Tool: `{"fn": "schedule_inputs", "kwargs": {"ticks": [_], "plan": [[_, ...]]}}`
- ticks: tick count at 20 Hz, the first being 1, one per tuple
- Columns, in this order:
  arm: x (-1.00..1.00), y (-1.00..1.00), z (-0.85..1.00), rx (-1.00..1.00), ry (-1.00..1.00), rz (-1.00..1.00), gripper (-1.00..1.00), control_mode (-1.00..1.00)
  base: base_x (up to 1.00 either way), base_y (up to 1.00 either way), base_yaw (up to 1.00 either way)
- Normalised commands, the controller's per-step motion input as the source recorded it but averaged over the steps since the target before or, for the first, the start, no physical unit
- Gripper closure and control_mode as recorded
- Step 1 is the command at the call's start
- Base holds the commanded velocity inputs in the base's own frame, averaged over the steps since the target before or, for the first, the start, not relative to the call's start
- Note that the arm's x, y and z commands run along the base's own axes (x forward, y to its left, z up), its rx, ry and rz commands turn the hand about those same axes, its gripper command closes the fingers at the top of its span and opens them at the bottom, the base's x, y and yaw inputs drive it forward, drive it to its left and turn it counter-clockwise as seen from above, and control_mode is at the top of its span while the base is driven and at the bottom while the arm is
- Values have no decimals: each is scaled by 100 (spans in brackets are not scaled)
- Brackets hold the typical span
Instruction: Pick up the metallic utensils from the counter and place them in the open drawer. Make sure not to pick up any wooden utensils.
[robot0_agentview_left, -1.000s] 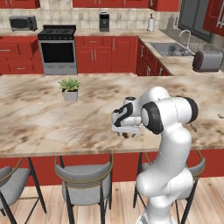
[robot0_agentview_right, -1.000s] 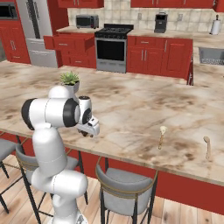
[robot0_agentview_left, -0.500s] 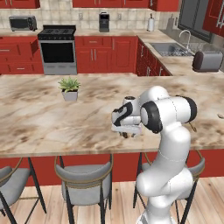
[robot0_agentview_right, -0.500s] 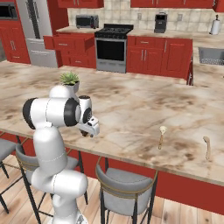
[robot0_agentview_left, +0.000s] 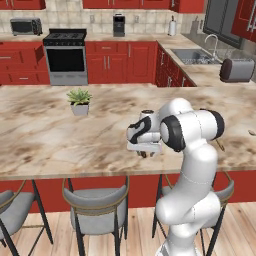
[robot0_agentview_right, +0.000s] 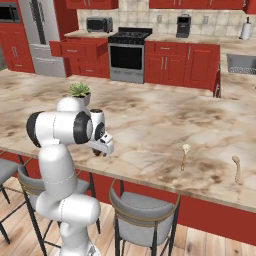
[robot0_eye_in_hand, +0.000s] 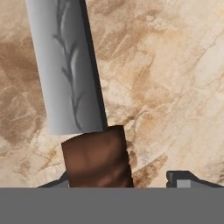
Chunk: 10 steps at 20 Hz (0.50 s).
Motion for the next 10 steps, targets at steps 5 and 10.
{"fn": "schedule_inputs", "kwargs": {"ticks": [5, 10], "plan": [[0, 0, -21, 0, 5, 5, 100, -100, 0, 0, 0], [0, 7, -9, -1, 2, 0, 100, -100, 0, 0, 0]]}}
